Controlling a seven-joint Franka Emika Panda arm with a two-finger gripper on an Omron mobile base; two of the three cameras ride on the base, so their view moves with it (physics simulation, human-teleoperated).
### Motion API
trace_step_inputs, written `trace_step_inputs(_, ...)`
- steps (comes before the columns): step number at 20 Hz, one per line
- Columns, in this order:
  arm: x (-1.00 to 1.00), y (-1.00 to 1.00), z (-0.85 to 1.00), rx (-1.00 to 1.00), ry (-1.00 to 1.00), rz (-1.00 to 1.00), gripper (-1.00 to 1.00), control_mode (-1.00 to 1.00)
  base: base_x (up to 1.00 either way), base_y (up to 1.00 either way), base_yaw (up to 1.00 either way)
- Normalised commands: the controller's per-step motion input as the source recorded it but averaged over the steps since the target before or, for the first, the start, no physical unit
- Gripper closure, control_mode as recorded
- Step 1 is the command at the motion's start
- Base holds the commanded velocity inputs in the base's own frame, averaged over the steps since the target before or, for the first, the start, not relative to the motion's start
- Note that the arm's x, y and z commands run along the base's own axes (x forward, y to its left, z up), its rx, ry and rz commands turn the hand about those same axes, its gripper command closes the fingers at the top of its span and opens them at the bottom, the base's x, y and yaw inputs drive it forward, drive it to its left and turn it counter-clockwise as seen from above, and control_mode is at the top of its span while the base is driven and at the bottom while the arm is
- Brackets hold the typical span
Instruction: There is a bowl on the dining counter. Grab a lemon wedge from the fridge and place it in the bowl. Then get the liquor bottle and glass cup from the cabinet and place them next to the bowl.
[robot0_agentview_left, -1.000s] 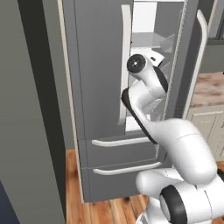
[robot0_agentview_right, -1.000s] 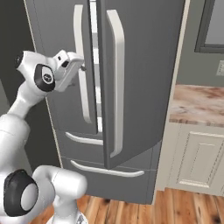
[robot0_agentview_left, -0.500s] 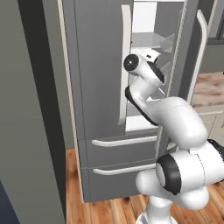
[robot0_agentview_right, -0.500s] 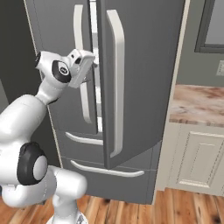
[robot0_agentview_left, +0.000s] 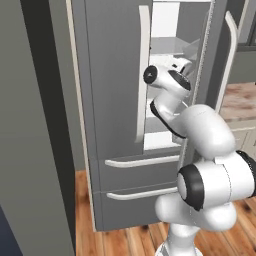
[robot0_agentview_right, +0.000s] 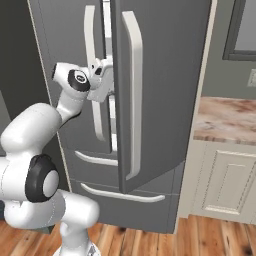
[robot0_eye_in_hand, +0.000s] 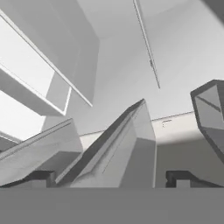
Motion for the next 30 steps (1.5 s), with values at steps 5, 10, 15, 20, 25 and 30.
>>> trace_step_inputs(5, -0.25, -0.57, 0.0, -0.01, 0.0, -0.21, -1.0, -1.0, 0.0, 0.0, 0.0)
trace_step_inputs(10, -0.34, -0.68, 0.02, 0.0, 0.0, -0.19, -1.0, -1.0, 0.0, 0.0, 0.0)
trace_step_inputs(15, -0.3, -0.85, 0.05, 0.0, 0.0, -0.13, -1.0, -1.0, 0.0, 0.0, 0.0)
trace_step_inputs(20, -0.42, -0.98, 0.08, 0.0, -0.06, -0.03, -1.0, -1.0, 0.0, 0.0, 0.0)
trace_step_inputs(25, -0.57, -0.98, 0.14, 0.0, -0.16, 0.0, -1.0, -1.0, 0.0, 0.0, 0.0)
trace_step_inputs(30, -0.57, -0.97, 0.17, 0.0, -0.2, 0.0, -1.0, -1.0, 0.0, 0.0, 0.0)
